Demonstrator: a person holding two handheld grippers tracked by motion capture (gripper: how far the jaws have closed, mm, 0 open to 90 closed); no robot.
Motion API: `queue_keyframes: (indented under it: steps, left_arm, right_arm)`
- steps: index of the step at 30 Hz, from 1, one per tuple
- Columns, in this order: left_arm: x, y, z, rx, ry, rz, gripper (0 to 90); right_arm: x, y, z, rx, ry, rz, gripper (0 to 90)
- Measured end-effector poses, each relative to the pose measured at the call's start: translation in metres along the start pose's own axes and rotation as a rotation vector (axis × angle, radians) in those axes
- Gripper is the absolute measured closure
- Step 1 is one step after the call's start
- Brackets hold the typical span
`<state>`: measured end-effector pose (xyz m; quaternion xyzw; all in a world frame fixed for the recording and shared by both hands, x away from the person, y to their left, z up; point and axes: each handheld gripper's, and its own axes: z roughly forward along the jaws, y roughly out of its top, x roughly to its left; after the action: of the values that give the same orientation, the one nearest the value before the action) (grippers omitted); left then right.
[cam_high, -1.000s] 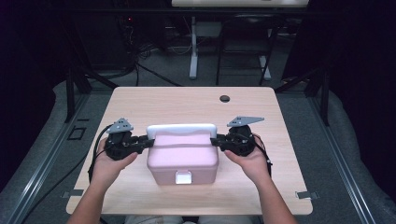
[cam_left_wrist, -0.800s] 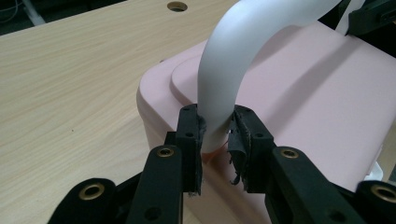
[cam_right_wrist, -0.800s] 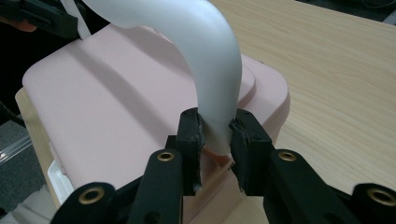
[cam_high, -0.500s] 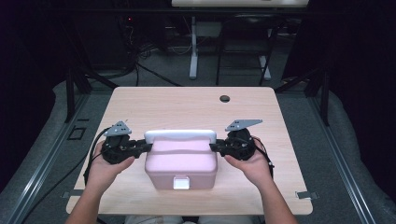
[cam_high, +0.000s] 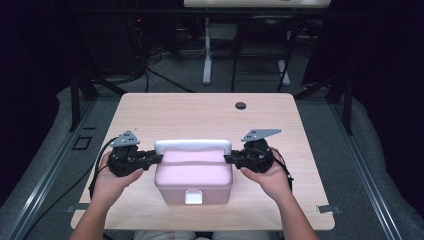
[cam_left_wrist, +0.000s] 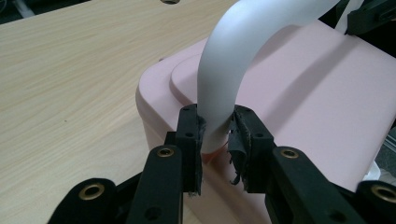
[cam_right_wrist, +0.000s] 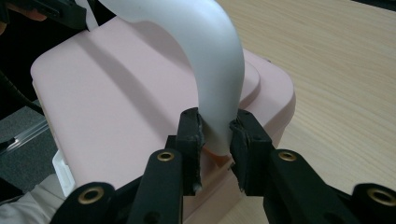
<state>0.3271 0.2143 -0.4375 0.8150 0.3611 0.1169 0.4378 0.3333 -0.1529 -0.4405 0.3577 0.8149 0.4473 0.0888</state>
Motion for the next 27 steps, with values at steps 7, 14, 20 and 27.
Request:
queue_keyframes:
  steps: [7, 14, 20, 27]
  left_arm:
    - [0.0002, -0.0003, 0.0004, -0.005, 0.0, -0.001, 73.3]
    - [0.0006, -0.0002, 0.001, -0.011, -0.001, -0.002, 73.2]
    - [0.0013, 0.0003, 0.0004, -0.032, 0.0, -0.01, 73.2]
    - [0.0006, 0.0018, -0.0035, -0.057, 0.005, -0.007, 73.3]
  right_arm:
    - [-0.0009, -0.0004, 0.0001, -0.004, 0.002, 0.004, 73.9]
    - [-0.0024, -0.0004, -0.0003, -0.007, 0.006, 0.016, 74.0]
    - [-0.0032, 0.0, -0.0013, -0.013, 0.014, 0.024, 74.1]
    - [-0.0022, 0.0016, -0.004, -0.045, 0.01, 0.024, 74.1]
